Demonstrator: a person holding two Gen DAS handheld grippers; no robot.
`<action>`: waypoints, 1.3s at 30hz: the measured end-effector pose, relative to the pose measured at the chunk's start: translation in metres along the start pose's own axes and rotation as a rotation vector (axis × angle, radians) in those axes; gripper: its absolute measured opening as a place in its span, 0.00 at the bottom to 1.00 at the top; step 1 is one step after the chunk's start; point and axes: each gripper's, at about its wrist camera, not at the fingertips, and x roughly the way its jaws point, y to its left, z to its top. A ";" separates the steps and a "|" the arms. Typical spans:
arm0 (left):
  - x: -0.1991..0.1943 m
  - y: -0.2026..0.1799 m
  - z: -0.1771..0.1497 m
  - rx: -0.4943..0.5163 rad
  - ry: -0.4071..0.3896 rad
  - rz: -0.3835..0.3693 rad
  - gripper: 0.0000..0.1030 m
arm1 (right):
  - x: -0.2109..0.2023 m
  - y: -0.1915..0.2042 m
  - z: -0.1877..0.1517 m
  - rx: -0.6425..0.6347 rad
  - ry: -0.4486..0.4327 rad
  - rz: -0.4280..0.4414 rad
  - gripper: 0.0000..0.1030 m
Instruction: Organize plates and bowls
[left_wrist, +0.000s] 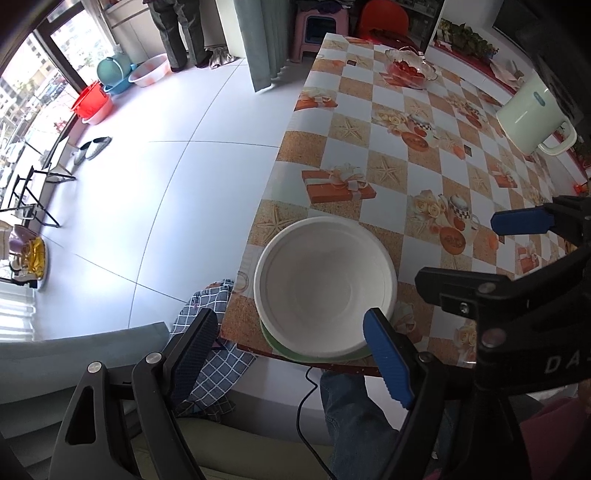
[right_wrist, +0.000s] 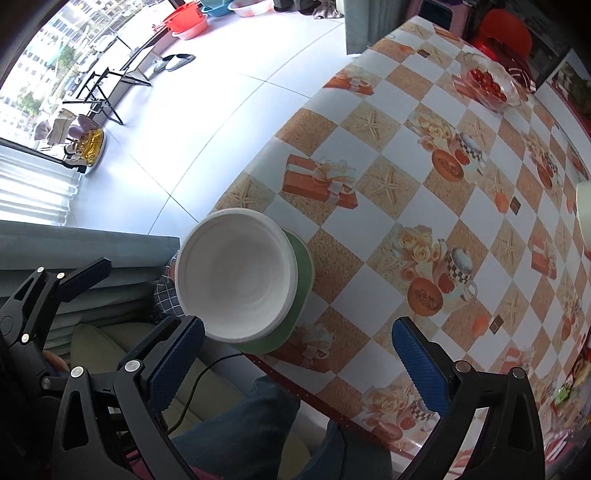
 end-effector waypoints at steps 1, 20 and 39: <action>0.000 -0.001 0.000 0.003 0.001 0.004 0.81 | 0.001 0.000 0.000 0.002 0.006 -0.004 0.99; 0.004 -0.004 0.001 0.015 0.019 0.016 0.81 | 0.007 0.001 -0.003 0.000 0.030 -0.017 0.99; 0.002 0.000 -0.004 0.025 0.024 0.029 0.81 | 0.008 0.012 -0.005 -0.032 0.040 -0.019 0.99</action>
